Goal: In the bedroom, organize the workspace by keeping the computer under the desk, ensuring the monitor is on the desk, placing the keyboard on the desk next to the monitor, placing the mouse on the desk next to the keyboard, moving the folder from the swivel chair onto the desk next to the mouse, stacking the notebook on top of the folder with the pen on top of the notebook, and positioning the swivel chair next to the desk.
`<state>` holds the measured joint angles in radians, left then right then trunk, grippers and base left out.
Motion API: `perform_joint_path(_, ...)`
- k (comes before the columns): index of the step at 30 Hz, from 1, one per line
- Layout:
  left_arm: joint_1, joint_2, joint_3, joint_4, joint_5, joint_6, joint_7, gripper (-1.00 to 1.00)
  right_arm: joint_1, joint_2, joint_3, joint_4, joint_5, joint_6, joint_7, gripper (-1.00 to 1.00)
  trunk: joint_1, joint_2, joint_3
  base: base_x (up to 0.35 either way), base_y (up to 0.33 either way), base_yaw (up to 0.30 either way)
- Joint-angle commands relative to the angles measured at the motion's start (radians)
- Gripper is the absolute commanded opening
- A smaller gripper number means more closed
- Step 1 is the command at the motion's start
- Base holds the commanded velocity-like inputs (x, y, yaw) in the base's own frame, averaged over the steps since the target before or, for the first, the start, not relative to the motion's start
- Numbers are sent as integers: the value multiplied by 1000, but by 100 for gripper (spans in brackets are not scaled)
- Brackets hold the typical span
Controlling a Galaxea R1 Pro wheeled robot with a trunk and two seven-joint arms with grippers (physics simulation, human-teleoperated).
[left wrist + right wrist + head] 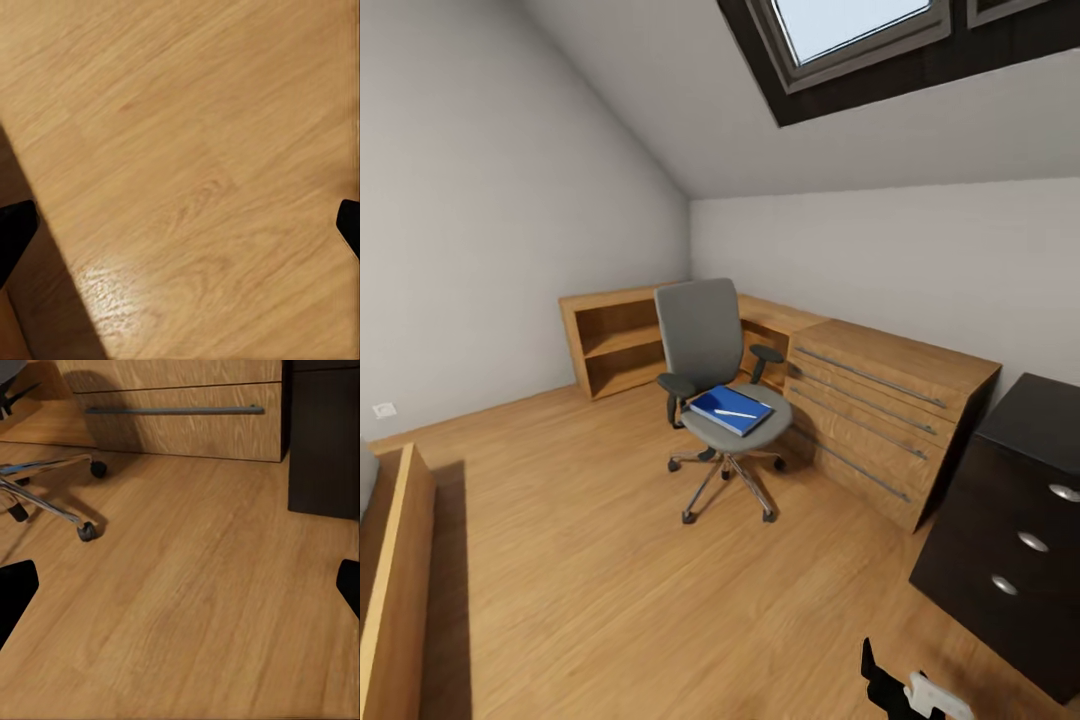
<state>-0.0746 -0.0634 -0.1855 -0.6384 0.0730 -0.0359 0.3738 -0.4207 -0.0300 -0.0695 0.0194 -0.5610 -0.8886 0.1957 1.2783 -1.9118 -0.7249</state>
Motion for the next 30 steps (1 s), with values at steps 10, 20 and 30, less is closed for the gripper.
perform_joint_path(10,-1,2,-3,0,9,-18,8,100,-1,6,10,2,20,-2,5,100,-39,70,23,-1,0,-246)
perform_joint_path(20,-1,2,85,0,25,-23,0,100,-1,11,26,2,55,3,4,100,-77,140,47,-40,0,-243)
perform_joint_path(30,-1,1,112,0,28,-24,-3,100,-1,13,34,3,109,9,4,100,-115,210,72,-283,0,-243)
